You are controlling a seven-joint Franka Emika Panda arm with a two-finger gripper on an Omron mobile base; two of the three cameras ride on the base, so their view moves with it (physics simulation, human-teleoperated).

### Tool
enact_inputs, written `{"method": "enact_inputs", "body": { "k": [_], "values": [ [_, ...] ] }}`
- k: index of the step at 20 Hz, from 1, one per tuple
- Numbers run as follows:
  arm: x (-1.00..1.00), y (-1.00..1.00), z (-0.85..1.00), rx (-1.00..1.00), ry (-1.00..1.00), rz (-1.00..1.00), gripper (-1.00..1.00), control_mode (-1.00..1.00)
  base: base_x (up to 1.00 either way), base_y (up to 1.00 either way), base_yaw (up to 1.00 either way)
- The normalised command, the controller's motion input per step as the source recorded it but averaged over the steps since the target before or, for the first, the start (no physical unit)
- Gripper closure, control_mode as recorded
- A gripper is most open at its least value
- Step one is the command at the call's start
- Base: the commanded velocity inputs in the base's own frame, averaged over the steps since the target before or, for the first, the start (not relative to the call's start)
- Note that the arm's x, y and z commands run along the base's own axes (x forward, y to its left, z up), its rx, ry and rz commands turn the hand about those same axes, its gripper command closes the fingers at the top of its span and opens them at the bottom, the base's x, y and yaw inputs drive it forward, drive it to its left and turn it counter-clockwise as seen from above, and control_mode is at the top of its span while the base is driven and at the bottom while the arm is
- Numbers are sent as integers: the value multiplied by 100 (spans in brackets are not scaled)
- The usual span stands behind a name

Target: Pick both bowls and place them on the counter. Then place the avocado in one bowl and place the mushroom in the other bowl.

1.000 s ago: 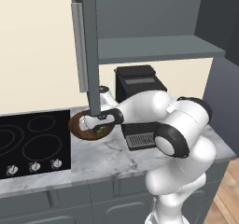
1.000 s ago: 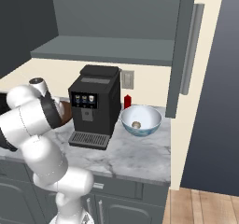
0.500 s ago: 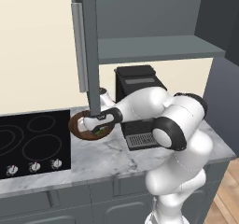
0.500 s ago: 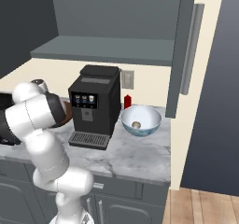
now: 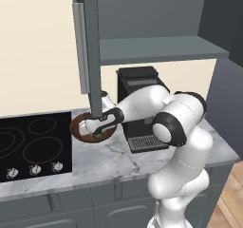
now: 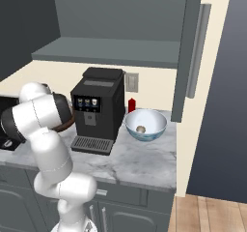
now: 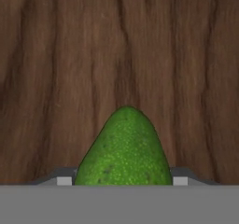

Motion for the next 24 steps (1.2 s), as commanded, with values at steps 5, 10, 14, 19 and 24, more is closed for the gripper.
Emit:
{"method": "enact_inputs", "body": {
  "k": [5, 10, 14, 19, 24],
  "values": [
    [4, 0, -6, 0, 1, 0, -100, -100, 0, 0, 0],
    [0, 0, -1, 0, 0, 0, -100, -100, 0, 0, 0],
    [0, 0, 8, 0, 0, 0, -100, -100, 0, 0, 0],
    [-30, 0, 19, 0, -3, 0, -100, -100, 0, 0, 0],
    [-41, -14, 39, 0, -8, 2, -100, -100, 0, 0, 0]
  ]
}}
